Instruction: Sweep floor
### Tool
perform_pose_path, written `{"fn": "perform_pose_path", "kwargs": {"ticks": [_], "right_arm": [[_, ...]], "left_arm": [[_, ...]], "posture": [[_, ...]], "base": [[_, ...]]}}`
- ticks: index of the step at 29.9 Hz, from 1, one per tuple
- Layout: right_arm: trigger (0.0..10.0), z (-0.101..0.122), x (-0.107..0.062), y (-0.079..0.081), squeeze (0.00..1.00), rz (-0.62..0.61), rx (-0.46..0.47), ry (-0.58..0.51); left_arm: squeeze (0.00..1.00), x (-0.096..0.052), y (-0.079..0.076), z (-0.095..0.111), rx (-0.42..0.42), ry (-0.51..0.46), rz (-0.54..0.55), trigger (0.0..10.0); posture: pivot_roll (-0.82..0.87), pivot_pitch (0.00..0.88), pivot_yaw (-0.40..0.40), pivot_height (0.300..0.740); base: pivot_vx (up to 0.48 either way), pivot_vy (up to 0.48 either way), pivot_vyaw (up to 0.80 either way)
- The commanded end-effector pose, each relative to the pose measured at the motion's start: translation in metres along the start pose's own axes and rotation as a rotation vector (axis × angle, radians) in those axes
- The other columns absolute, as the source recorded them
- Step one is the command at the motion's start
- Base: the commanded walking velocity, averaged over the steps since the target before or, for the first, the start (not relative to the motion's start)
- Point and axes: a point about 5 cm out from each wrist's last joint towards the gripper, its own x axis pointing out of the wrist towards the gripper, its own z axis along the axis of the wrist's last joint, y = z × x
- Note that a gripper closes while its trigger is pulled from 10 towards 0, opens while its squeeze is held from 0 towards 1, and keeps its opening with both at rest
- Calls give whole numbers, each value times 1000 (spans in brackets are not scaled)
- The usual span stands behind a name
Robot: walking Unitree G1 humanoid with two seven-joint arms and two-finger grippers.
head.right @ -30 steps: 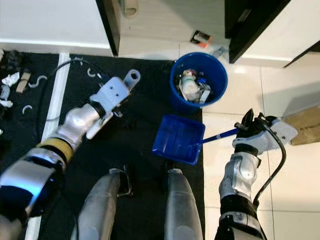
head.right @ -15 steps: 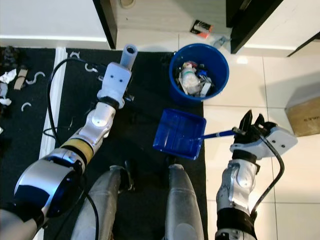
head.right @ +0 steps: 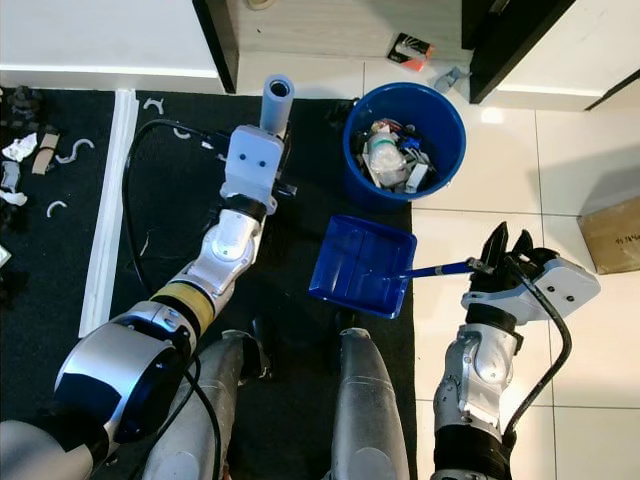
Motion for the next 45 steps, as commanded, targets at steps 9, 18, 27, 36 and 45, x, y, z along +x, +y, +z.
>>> {"fn": "perform_pose_path", "kwargs": {"ticks": [9,18,27,36,45], "right_arm": [[0,-32,-23,-4,0,-54,31,201],[0,-37,-26,-26,0,-175,45,237],[0,-40,-22,-29,0,-189,53,248],[157,-48,-13,-20,0,-178,81,270],[2235,-61,-9,-15,0,-177,130,332]], "left_arm": [[0,-10,-50,6,-266,22,-99,10000],[0,-3,-106,42,-664,-14,-452,10000],[0,23,-77,85,-764,-239,-680,10000],[0,13,12,65,-481,-152,-985,10000],[0,-13,60,49,-377,-3,-989,10000]], "posture": [[-48,528,79,740],[-34,512,81,740],[-7,480,81,740],[33,417,72,740],[82,280,37,740]], "base": [[0,0,0],[0,0,0],[0,0,0],[0,0,0],[0,0,0]]}}
